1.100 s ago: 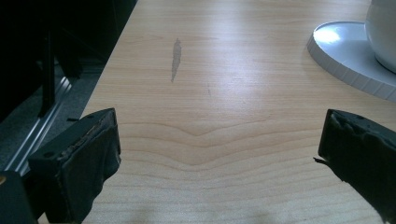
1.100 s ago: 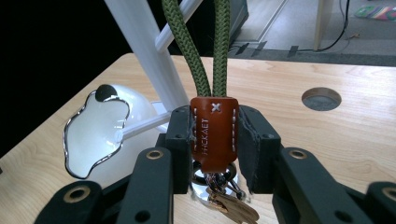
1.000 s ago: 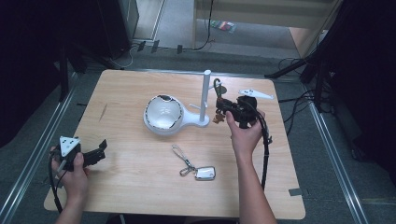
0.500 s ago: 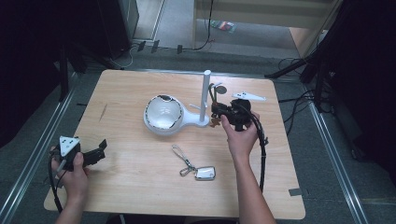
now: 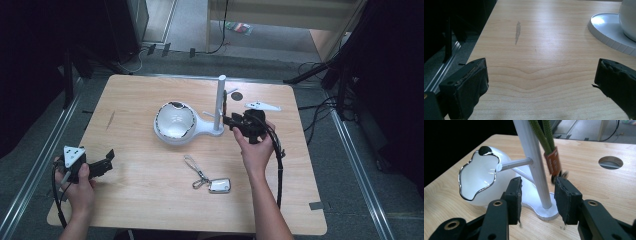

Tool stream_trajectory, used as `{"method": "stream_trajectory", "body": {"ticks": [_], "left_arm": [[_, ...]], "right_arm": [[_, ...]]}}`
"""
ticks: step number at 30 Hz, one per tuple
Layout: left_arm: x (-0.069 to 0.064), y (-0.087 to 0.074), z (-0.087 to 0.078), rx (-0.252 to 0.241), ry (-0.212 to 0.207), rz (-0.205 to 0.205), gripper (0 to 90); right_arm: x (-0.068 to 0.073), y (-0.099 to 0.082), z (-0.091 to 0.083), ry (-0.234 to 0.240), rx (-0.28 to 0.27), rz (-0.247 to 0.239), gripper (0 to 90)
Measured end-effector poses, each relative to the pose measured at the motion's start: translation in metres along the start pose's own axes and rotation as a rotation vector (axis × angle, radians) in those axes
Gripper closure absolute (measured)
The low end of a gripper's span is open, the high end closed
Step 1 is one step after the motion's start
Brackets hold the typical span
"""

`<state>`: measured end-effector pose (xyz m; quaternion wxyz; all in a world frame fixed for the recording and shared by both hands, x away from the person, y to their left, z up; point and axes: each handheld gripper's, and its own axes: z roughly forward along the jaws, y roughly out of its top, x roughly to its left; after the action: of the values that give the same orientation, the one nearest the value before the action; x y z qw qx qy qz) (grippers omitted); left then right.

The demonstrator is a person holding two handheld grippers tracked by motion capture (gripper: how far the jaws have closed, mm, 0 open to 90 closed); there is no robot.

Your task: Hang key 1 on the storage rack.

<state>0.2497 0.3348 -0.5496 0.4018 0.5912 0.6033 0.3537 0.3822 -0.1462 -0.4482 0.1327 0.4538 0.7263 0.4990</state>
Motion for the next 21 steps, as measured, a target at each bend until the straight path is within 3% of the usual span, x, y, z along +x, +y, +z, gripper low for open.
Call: {"method": "stream_trajectory", "body": {"ticks": [10, 15, 17, 21], "left_arm": [[-0.001, 0.000, 0.000, -0.001, 0.003, 0.005, 0.0], [-0.002, 0.000, 0.000, 0.003, 0.004, 0.018, 0.0], [-0.001, 0.000, 0.000, 0.008, -0.002, 0.016, 0.0], [-0.001, 0.001, 0.001, 0.018, -0.002, 0.014, 0.0]], "right_arm": [[-0.002, -0.011, -0.020, -0.035, 0.027, -0.021, 59.5], [0.003, -0.014, -0.027, -0.021, 0.067, -0.068, 59.0], [0.008, -0.011, -0.029, -0.023, 0.120, -0.120, 56.2], [0.017, -0.012, -0.034, -0.022, 0.167, -0.152, 55.2]]}}
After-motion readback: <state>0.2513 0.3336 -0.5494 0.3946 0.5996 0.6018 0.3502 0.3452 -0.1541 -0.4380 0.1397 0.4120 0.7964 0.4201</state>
